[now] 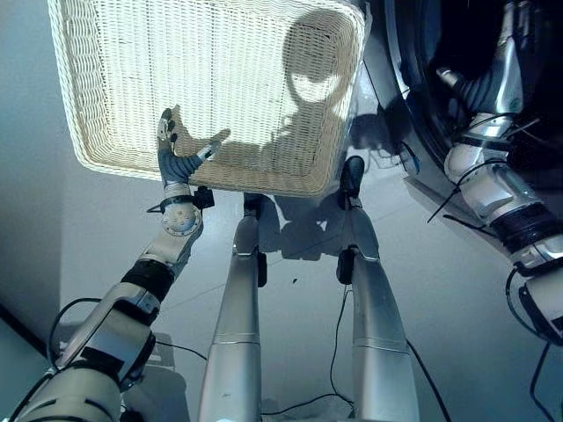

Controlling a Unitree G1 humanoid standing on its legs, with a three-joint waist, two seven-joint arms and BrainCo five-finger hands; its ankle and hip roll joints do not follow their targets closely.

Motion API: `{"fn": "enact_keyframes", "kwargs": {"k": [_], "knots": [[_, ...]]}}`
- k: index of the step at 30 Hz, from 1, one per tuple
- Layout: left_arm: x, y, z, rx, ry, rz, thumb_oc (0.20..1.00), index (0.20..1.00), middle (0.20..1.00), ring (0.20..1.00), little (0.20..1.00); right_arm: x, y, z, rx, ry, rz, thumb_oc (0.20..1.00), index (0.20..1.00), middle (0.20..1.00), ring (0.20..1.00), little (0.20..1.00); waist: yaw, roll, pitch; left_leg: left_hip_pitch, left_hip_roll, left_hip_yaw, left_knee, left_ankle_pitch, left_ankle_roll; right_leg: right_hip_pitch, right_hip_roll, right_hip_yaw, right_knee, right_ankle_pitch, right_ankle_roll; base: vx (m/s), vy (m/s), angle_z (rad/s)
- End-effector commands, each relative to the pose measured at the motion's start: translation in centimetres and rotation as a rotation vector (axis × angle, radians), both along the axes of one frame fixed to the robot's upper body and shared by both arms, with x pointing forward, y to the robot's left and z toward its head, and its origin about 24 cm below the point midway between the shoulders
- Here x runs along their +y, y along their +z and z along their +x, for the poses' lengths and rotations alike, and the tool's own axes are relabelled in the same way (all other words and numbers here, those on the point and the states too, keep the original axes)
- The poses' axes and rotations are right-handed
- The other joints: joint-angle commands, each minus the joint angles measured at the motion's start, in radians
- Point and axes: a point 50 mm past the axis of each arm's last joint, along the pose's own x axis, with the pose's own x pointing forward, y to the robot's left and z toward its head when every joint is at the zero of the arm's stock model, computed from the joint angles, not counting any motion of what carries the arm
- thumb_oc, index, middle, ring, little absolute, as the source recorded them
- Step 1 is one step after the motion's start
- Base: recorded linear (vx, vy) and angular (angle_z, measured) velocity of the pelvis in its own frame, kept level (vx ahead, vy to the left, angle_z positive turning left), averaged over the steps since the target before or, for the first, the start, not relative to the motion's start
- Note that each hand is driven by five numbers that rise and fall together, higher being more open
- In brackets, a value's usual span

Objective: Put the clothes into the washing machine.

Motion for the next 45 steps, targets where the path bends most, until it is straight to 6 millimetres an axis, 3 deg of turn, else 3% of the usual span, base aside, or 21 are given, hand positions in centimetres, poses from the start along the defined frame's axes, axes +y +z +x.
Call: {"fn": "enact_keyframes", "kwargs": {"k": [1,13,16,18,22,24,29,34,36,40,42,44,45], "knots": [[-0.8,0.6,-0.2,-0.059,-0.006,0.000,1.000,1.000,1.000,1.000,1.000,1.2,0.4,-0.9,-0.049,0.078,-0.098,1.000,1.000,1.000,1.000,1.000,-0.020,0.039,-0.014,0.036,-0.106,0.058,-0.075,0.032,0.106,0.042,0.104,-0.116,0.090,-0.099,0.071,0.00,0.000,0.00],[-1.8,0.0,-0.3,-0.048,-0.005,0.021,1.000,1.000,1.000,1.000,1.000,4.0,-4.2,-1.2,0.101,0.271,-0.173,1.000,1.000,1.000,1.000,1.000,-0.041,0.032,-0.014,0.030,-0.102,0.078,-0.070,0.036,0.105,0.030,0.110,-0.103,0.095,-0.090,0.071,0.00,0.000,0.00],[-1.9,-0.6,-0.5,-0.031,-0.006,0.030,1.000,1.000,1.000,1.000,1.000,4.6,-5.3,-1.5,0.144,0.321,-0.190,1.000,1.000,1.000,1.000,1.000,-0.044,0.030,-0.014,0.037,-0.104,0.080,-0.071,0.036,0.106,0.037,0.112,-0.100,0.092,-0.090,0.070,0.00,0.000,0.00],[-2.4,-2.4,-1.1,0.013,-0.004,0.042,1.000,1.000,1.000,1.000,1.000,5.6,-7.6,-2.2,0.225,0.394,-0.194,1.000,1.000,1.000,1.000,1.000,-0.049,0.030,-0.014,0.057,-0.105,0.084,-0.066,0.035,0.109,0.052,0.119,-0.093,0.098,-0.091,0.065,0.00,0.000,0.00],[-2.4,-3.1,-1.4,0.026,-0.002,0.042,1.000,1.000,1.000,1.000,1.000,5.8,-8.4,-2.5,0.249,0.413,-0.192,1.000,1.000,1.000,1.000,1.000,-0.050,0.030,-0.014,0.067,-0.105,0.085,-0.064,0.033,0.110,0.061,0.121,-0.090,0.100,-0.092,0.063,0.00,0.000,0.00],[-2.2,-6.0,-2.5,0.110,0.001,0.037,1.000,1.000,1.000,1.000,1.000,6.2,-12.6,-3.6,0.364,0.478,-0.145,1.000,1.000,1.000,1.000,1.000,-0.056,0.031,-0.014,0.152,-0.106,0.096,-0.069,0.019,0.121,0.137,0.126,-0.080,0.098,-0.102,0.060,-0.05,0.051,-0.01],[-1.2,-9.1,-3.7,0.228,0.000,0.053,1.000,1.000,1.000,1.000,1.000,5.9,-16.0,-4.4,0.477,0.497,-0.079,1.000,1.000,1.000,1.000,1.000,-0.053,0.037,-0.014,0.278,-0.100,0.106,-0.094,0.006,0.124,0.250,0.115,-0.080,0.084,-0.114,0.060,-0.06,0.036,-0.06],[0.4,-13.9,-6.5,0.412,-0.010,0.094,1.000,1.000,1.000,1.000,1.000,3.6,-20.6,-6.0,0.689,0.486,0.089,1.000,1.000,1.000,1.000,1.000,-0.037,0.039,-0.014,0.513,-0.080,0.107,-0.161,-0.006,0.117,0.466,0.089,-0.080,0.045,-0.139,0.069,-0.04,0.025,-0.02],[0.8,-14.8,-7.2,0.451,-0.017,0.106,1.000,1.000,1.000,1.000,1.000,3.0,-21.8,-6.4,0.748,0.482,0.148,1.000,1.000,1.000,1.000,1.000,-0.033,0.038,-0.014,0.570,-0.075,0.110,-0.177,-0.011,0.114,0.522,0.082,-0.082,0.033,-0.147,0.071,-0.01,0.009,-0.03],[2.1,-17.2,-8.8,0.590,-0.040,0.156,1.000,1.000,1.000,1.000,1.000,1.5,-26.4,-7.6,1.008,0.462,0.464,1.000,1.000,1.000,1.000,1.000,-0.027,0.032,-0.014,0.763,-0.061,0.119,-0.230,-0.024,0.102,0.712,0.066,-0.083,-0.003,-0.177,0.075,0.03,0.024,0.08],[2.8,-18.9,-10.2,0.693,-0.057,0.177,1.000,1.000,1.000,1.000,1.000,0.4,-29.9,-9.0,1.199,0.432,0.658,1.000,1.000,1.000,1.000,1.000,-0.027,0.033,-0.047,0.860,-0.052,0.124,-0.273,-0.023,0.092,0.811,0.055,-0.088,-0.035,-0.187,0.073,0.10,0.049,0.02],[3.0,-19.3,-10.6,0.717,-0.060,0.178,1.000,1.000,1.000,1.000,1.000,0.1,-30.7,-9.4,1.239,0.420,0.696,1.000,1.000,1.000,1.000,1.000,-0.026,0.034,-0.058,0.877,-0.051,0.125,-0.283,-0.023,0.090,0.829,0.053,-0.088,-0.043,-0.189,0.072,0.11,0.019,0.01],[3.6,-21.4,-12.5,0.847,-0.083,0.185,1.000,1.000,1.000,1.000,1.000,-1.4,-34.6,-12.2,1.388,0.351,0.922,1.000,1.000,1.000,1.000,1.000,-0.022,0.035,-0.116,0.956,-0.048,0.126,-0.321,-0.025,0.085,0.919,0.045,-0.092,-0.084,-0.192,0.073,0.16,0.002,-0.02]]}}
